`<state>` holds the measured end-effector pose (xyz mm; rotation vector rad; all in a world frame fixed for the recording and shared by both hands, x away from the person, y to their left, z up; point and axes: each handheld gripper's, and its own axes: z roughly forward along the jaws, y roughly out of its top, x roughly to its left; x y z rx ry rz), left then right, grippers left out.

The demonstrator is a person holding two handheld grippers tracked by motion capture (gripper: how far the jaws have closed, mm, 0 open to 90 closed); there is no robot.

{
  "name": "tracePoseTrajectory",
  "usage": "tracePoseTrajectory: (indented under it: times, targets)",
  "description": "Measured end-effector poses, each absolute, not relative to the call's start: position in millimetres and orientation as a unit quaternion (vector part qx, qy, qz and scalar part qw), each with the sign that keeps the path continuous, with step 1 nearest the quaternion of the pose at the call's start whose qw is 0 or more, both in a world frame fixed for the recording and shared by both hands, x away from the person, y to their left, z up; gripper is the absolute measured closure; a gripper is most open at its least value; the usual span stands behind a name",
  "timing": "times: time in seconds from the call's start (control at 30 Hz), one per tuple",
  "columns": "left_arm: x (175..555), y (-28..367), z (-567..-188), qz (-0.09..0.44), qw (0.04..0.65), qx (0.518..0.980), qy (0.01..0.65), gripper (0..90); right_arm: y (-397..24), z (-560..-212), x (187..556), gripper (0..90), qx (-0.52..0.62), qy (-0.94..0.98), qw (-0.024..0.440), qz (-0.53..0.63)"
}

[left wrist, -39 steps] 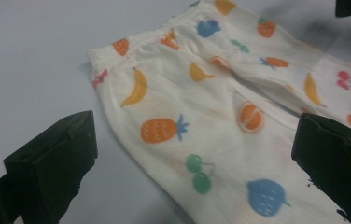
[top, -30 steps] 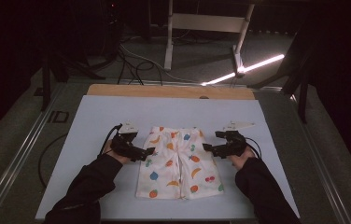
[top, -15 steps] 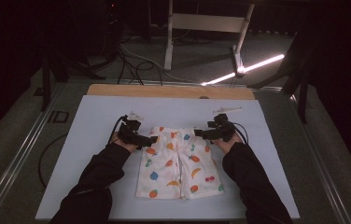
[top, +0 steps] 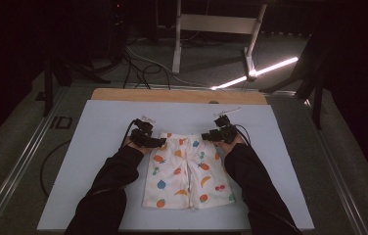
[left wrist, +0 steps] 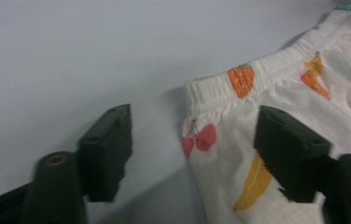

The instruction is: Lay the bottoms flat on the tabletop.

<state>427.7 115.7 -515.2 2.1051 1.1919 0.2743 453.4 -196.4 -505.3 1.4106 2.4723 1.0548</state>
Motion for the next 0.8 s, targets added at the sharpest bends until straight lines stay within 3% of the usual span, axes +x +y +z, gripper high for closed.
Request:
tracePoseTrajectory:
  times: [0.33, 0.5, 0.8]
  targets:
    - [426, 109, -519, 0.120, 0.337, 0.822, 0.444, 66.6, -189, -510, 448, 88.3, 0.440, 0.843, 0.074, 0.301]
    - [424, 104, -518, 0.109, 0.339, 0.818, 0.451, 85.3, -192, -506, 446, 89.7, 0.435, 0.842, 0.081, 0.309]
    - [424, 108, -504, 0.127, 0.360, 0.811, 0.443, 87.3, -201, -495, 445, 89.7, 0.431, 0.830, 0.096, 0.341]
